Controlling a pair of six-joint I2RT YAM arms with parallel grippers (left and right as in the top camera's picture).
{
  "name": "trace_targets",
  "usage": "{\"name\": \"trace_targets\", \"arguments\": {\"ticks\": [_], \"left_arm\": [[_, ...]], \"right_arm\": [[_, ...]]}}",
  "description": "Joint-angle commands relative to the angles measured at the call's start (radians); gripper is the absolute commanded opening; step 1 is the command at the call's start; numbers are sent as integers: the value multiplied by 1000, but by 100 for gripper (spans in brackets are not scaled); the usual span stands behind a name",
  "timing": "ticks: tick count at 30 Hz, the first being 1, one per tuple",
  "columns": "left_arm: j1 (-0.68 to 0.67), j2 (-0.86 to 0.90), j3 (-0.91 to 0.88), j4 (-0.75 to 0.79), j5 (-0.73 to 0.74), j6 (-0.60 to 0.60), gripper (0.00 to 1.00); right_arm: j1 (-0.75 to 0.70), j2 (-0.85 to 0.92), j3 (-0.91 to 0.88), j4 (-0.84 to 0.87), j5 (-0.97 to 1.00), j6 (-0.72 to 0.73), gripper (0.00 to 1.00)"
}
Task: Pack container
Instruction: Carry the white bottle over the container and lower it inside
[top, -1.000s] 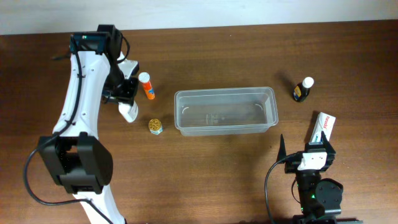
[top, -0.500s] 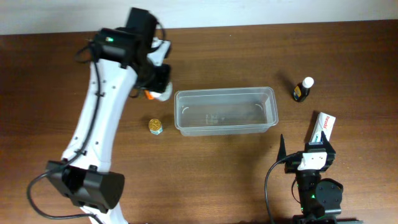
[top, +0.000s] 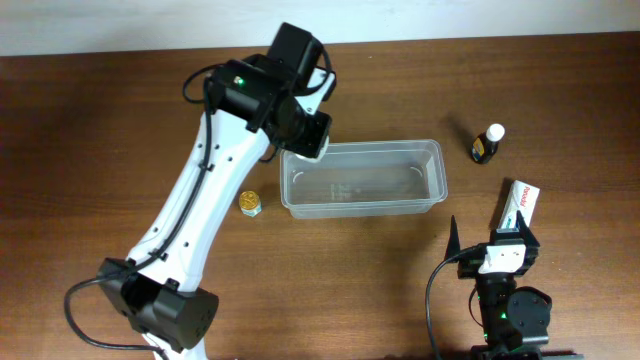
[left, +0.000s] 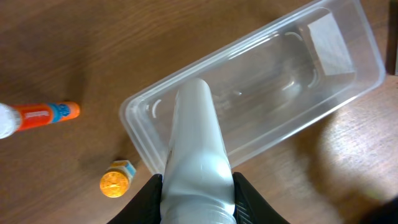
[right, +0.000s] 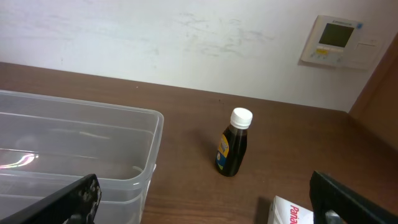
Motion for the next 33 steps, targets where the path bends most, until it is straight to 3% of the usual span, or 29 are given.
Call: {"name": "trace_targets", "arguments": {"ticks": [1,4,11,14,24,33], "left_arm": [[-29,-23,19,9,12,-35,7],[-34,-23,19,8,-1,-116,1],[-33,-22,11,-3,-122,-350,2],[-33,-21,-11,-3,-132,-393,2],[-33,-19,-203,65,-132,-418,2],[-32,-12,-236,98,-192,-398,2]], "right_arm": [[8,-7,-5,-7,16,15,98],[8,-7,-5,-8,16,15,98],[8,-7,-5,-8,16,15,98],[8,-7,-5,-8,16,15,98],[8,-7,-5,-8,16,15,98],[8,-7,-5,-8,16,15,98]]}}
